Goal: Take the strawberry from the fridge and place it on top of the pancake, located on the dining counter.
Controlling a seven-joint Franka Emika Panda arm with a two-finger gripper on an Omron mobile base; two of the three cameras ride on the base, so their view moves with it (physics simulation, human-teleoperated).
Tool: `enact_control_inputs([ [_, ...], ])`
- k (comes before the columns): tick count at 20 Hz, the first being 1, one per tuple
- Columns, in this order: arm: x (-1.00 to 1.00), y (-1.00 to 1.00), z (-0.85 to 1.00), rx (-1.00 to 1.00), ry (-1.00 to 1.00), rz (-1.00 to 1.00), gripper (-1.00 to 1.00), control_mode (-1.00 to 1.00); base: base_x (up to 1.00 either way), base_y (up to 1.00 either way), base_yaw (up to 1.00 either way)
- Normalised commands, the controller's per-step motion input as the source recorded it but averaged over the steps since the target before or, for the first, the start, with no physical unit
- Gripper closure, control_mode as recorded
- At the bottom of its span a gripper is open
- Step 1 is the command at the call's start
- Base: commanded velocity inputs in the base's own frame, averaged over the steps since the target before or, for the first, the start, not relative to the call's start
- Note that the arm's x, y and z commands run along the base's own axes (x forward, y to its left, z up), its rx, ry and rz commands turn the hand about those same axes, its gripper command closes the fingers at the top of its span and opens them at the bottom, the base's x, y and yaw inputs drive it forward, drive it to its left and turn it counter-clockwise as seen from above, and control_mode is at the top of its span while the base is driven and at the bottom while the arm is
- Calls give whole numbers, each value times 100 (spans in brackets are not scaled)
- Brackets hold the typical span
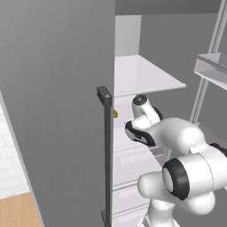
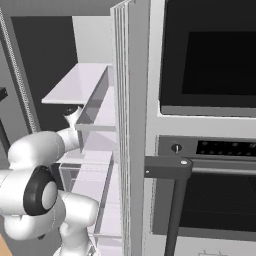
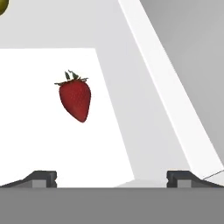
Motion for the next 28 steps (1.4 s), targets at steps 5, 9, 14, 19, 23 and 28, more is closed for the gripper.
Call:
enact_control_inputs([
  [5, 9, 4, -10, 0, -5, 3, -100, -100, 0, 0, 0],
  [9, 20, 10, -2, 0, -5, 4, -100, -100, 0, 0, 0],
  [14, 19, 3, -13, 0, 0, 6, -100, -100, 0, 0, 0],
  [19, 20, 0, -5, 0, 0, 5, -100, -100, 0, 0, 0],
  [23, 22, 0, -4, 0, 0, 1, -100, -100, 0, 0, 0],
  [28, 26, 5, -22, 0, 0, 0, -100, -100, 0, 0, 0],
])
